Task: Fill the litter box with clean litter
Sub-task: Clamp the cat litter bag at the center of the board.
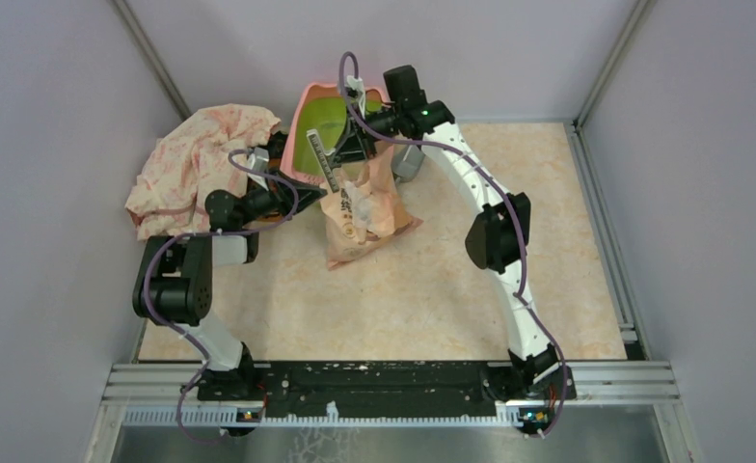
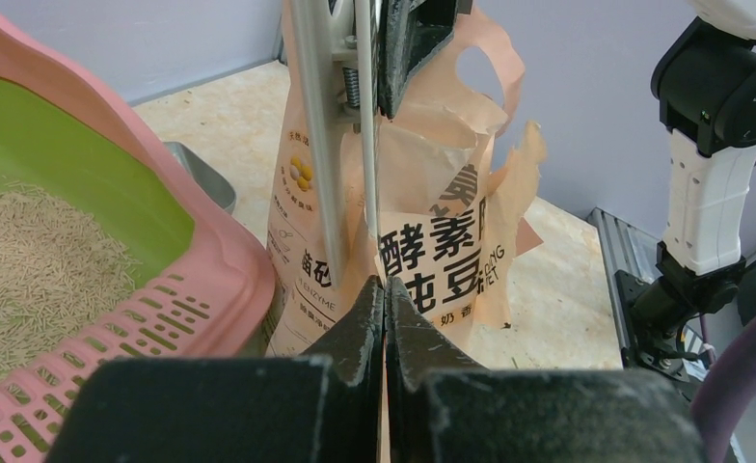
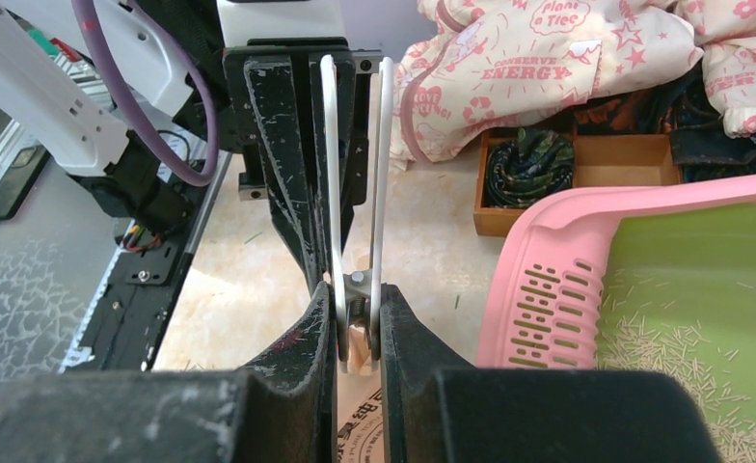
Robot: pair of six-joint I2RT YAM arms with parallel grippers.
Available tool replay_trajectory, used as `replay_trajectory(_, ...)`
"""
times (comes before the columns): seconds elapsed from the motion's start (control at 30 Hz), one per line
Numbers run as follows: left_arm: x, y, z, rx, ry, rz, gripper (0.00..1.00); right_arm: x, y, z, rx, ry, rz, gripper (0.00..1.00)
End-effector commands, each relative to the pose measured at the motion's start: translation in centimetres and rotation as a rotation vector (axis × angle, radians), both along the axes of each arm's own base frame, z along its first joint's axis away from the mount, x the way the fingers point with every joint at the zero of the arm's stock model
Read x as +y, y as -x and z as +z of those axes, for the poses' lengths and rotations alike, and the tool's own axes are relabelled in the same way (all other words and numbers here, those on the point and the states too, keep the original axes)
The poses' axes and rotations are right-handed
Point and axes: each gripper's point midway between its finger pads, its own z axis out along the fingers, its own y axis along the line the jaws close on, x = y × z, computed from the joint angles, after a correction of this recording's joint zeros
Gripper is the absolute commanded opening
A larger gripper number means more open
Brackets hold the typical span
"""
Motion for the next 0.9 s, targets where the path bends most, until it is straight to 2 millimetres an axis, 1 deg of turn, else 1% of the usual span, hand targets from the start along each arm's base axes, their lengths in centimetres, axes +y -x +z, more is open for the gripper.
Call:
replay_trajectory(0.0,0.5,0.6,1.2,-0.072,-0.008,0.012,0.02,-1.1,0.1,2.3,-0.109,0.008,-0.033,0.0)
replay_trajectory(0.23,0.9,0.5,1.1,-0.07,-0.009,0.022,0.02,-1.8,-0.1,1.8,-0.149,0.059,-0.064,0.0)
replay_trajectory(0.37,1.0,0.6,0.9,-0.064,-0.008,0.029,0.01,-2.0,0.1,2.2,-0.168,0.058,-0.065,0.0)
replay_trajectory(0.57,1.5,1.0,0.5,-0.053,-0.004,0.042,0.01,-1.6,0.6,3.0,-0.179,0.037,-0.051,0.0)
replay_trajectory(0.83,1.5,1.5,0.1,-0.044,-0.003,0.037,0.01,-1.0,0.9,2.9,-0.167,0.033,-0.038,0.0)
replay_trajectory(0.87,2.1,1.2,0.1,-0.042,-0.003,0.056,0.01,-1.0,1.0,2.8,-0.167,0.033,-0.035,0.0)
